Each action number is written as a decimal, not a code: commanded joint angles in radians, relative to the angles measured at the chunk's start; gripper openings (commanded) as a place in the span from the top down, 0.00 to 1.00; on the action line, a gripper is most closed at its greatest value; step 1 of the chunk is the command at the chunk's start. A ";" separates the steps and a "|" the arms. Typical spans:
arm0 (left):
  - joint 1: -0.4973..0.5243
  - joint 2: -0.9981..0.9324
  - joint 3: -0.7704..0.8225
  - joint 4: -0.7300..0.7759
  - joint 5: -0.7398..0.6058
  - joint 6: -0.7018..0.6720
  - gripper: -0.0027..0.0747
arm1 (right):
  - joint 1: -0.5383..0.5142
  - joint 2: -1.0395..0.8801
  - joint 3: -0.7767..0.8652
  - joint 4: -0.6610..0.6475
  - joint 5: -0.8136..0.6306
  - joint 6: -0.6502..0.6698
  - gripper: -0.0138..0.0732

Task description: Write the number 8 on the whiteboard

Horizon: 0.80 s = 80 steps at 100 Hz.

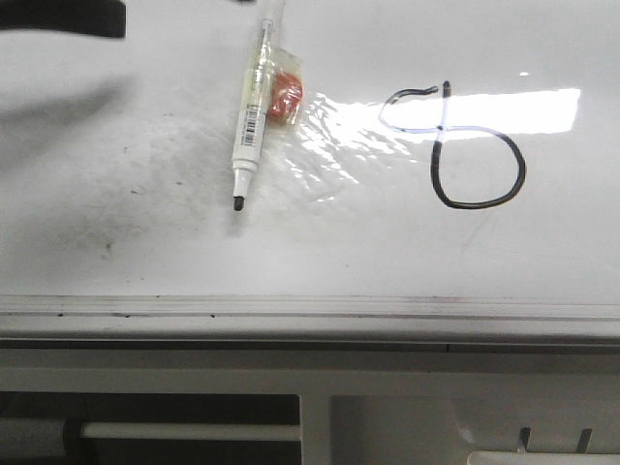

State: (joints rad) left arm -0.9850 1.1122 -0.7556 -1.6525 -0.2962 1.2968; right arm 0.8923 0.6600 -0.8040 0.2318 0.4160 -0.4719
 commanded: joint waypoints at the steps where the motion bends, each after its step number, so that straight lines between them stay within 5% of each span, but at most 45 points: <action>1: -0.041 -0.141 -0.001 0.013 0.034 0.022 0.25 | -0.008 -0.054 0.018 -0.025 -0.074 0.015 0.88; 13: -0.083 -0.315 0.097 0.013 0.047 0.022 0.45 | -0.010 -0.167 0.115 -0.178 -0.027 0.196 0.88; 27: -0.106 -0.542 0.254 0.013 0.072 0.022 0.80 | -0.010 -0.325 0.222 -0.488 0.148 0.499 0.88; 35: -0.106 -0.641 0.331 0.013 0.099 0.022 0.99 | -0.010 -0.418 0.265 -0.575 0.223 0.553 0.88; 80: -0.106 -0.828 0.487 0.013 0.102 0.020 0.99 | -0.010 -0.567 0.303 -0.618 0.249 0.553 0.88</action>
State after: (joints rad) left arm -1.0830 0.2785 -0.2481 -1.6525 -0.2143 1.3156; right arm 0.8887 0.0806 -0.4796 -0.3542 0.7293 0.0791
